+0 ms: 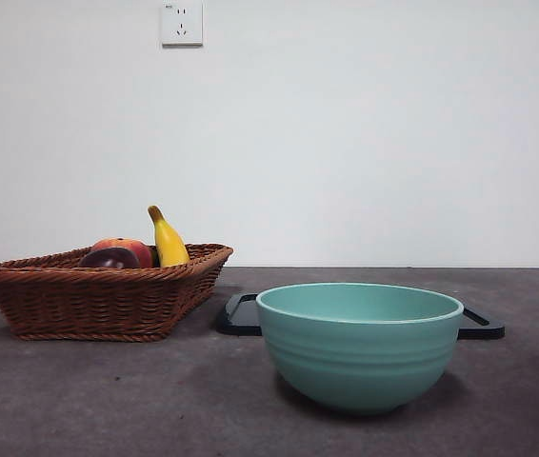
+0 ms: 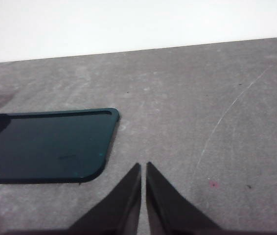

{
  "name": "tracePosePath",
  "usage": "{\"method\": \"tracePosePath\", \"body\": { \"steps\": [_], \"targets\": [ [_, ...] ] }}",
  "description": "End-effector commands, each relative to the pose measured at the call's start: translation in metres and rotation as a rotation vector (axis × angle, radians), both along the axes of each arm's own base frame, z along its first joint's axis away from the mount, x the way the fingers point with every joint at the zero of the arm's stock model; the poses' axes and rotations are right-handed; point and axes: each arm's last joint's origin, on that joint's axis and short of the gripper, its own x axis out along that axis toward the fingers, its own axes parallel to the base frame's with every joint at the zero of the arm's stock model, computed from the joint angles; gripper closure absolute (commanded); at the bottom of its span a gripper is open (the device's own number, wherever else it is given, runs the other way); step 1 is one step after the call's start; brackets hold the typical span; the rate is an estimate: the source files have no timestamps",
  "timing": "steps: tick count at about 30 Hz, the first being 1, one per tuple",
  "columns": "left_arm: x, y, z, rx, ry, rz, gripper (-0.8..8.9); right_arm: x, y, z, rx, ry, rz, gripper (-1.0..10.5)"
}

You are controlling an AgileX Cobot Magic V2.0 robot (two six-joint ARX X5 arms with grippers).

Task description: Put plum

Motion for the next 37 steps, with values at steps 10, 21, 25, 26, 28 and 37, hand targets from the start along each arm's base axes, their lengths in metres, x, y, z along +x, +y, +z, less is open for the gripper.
{"method": "tracePosePath", "body": {
  "steps": [10, 21, 25, 26, 28, 37],
  "targets": [
    [-0.003, -0.001, 0.005, -0.207, 0.058, 0.009, 8.05, -0.003, 0.002, 0.014, 0.18, -0.018, 0.034, 9.4],
    [-0.018, -0.004, 0.066, -0.232, 0.015, -0.043, 8.04, -0.021, 0.004, 0.075, 0.178, -0.057, 0.089, 9.4],
    [-0.021, -0.005, 0.092, -0.2, 0.056, -0.1, 8.04, -0.027, 0.005, 0.104, 0.143, -0.052, 0.126, 9.4],
    [-0.021, -0.006, 0.098, -0.187, 0.068, -0.118, 8.04, -0.028, 0.005, 0.11, 0.132, -0.043, 0.137, 9.4],
    [-0.021, -0.007, 0.112, -0.152, 0.096, -0.167, 8.04, -0.028, 0.006, 0.124, 0.109, -0.009, 0.169, 9.4],
    [-0.012, -0.012, 0.162, -0.06, 0.214, -0.409, 8.04, -0.015, 0.011, 0.176, 0.053, 0.175, 0.392, 9.4]
  ]
}}
